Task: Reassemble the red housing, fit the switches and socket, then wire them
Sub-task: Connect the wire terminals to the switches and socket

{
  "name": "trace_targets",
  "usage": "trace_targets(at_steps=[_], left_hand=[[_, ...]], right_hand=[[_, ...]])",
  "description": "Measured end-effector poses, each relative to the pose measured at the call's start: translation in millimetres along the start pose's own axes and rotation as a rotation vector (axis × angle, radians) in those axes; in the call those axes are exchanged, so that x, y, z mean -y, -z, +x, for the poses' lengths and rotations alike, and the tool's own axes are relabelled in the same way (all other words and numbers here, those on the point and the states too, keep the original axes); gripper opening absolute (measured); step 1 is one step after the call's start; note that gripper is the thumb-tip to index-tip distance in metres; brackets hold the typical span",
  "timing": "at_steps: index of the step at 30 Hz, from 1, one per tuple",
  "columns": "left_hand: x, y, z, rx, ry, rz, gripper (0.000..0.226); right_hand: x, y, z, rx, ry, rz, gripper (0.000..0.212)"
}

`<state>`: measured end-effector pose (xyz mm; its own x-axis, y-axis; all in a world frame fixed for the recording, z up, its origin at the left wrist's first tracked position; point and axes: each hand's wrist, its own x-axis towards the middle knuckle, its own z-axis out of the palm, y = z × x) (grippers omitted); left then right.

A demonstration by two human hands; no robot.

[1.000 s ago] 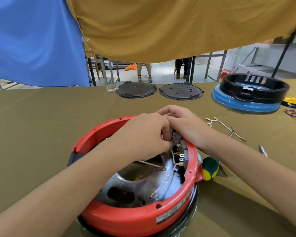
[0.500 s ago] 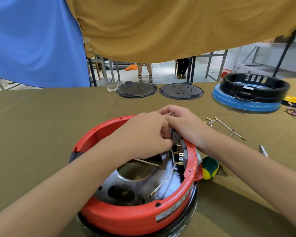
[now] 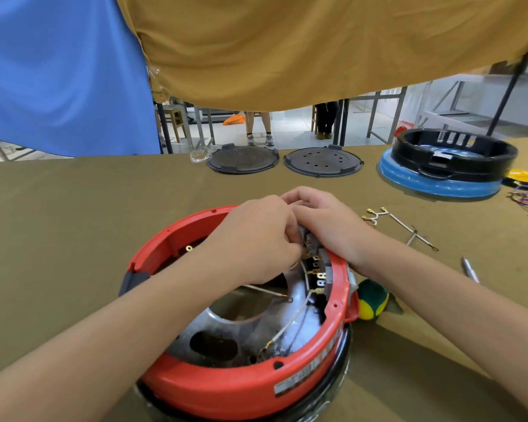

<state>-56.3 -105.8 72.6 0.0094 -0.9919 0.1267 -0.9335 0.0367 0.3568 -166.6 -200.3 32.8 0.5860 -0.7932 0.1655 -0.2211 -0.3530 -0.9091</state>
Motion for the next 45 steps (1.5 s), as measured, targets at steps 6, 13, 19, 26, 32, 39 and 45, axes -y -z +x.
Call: trace_targets(at_steps=[6,13,19,26,32,39,45], left_hand=[[-3,-4,1,-0.025,-0.023,-0.018,0.014],[9,9,5,0.135,0.03,-0.139,0.004],[9,7,5,0.146,0.044,-0.163,0.005],[-1,2,5,-0.001,0.007,0.003,0.015],[-2,2,7,0.01,-0.017,0.036,0.013],[17,45,2,0.158,0.04,0.046,0.01],[63,75,4,0.05,0.257,0.269,0.03]], right_hand=[[1,-2,0,0.0,-0.026,0.003,0.021],[-2,1,-1,0.033,-0.063,0.088,0.02],[-2,2,0,0.028,-0.062,0.104,0.018],[-1,-1,0,0.011,-0.066,0.094,0.02],[-2,-1,1,0.011,-0.072,0.084,0.021],[1,4,-2,0.065,-0.103,0.076,0.017],[15,20,-2,0.089,-0.114,-0.117,0.013]])
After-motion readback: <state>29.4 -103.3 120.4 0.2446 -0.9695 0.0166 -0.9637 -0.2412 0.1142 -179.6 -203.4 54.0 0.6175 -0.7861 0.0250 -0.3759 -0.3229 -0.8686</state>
